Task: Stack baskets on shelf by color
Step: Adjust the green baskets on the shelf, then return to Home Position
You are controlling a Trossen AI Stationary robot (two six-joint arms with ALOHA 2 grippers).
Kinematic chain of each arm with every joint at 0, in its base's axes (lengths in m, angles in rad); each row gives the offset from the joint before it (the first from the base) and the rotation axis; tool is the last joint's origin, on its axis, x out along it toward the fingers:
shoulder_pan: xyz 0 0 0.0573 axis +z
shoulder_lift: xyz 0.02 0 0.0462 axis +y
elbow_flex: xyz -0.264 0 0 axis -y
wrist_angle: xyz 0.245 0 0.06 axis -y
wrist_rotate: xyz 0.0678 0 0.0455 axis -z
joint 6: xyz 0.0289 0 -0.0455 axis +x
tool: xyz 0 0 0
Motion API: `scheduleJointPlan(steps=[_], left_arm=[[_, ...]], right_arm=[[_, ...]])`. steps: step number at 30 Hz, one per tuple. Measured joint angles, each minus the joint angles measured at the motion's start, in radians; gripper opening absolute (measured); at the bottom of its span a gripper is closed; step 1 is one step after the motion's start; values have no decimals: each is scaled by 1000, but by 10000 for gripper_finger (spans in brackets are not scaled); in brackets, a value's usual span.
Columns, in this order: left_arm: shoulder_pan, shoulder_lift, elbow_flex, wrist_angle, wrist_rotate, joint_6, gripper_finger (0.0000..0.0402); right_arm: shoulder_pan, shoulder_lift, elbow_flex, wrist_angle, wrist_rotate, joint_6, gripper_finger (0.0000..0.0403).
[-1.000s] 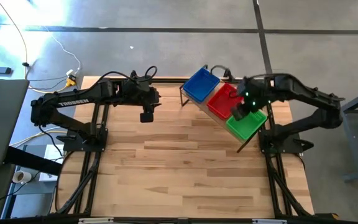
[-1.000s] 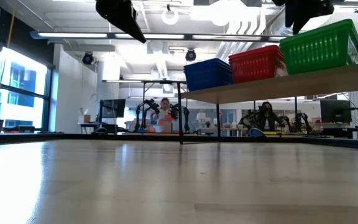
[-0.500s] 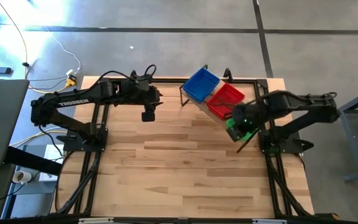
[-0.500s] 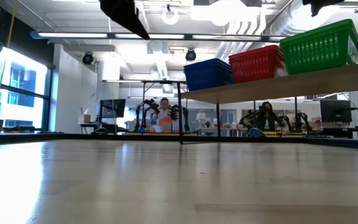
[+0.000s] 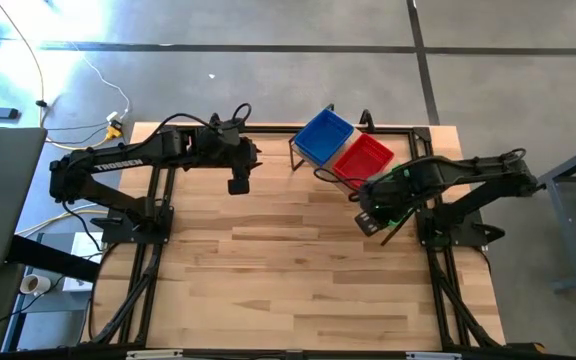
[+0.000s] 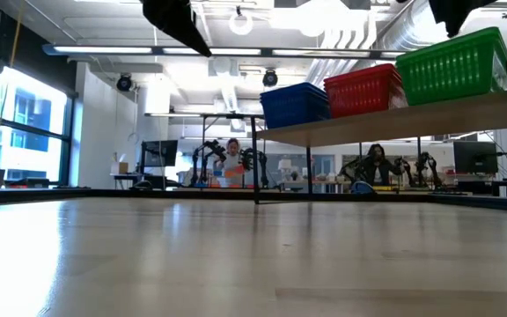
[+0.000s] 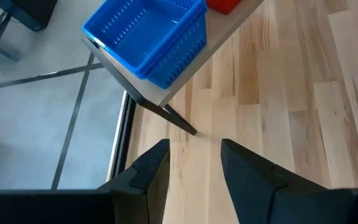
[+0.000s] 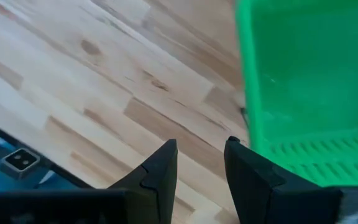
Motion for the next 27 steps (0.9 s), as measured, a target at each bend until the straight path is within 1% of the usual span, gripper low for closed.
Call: scheduleJointPlan(steps=[6, 16, 20, 24, 27], left_arm=[[0, 0, 0, 0, -2, 26, 133], [0, 0, 0, -1, -5, 26, 133], [0, 0, 0, -1, -5, 25, 133], [0, -1, 0, -5, -2, -3, 133], [0, -12, 0, -14, 0, -40, 133]], right_arm=[[0, 3, 0, -78, 5, 46, 118], [-13, 2, 0, -87, 61, 41, 118], [-13, 2, 7, -71, 45, -4, 118], [-2, 1, 51, -72, 41, -42, 118], [12, 1, 101, -74, 86, -80, 118]])
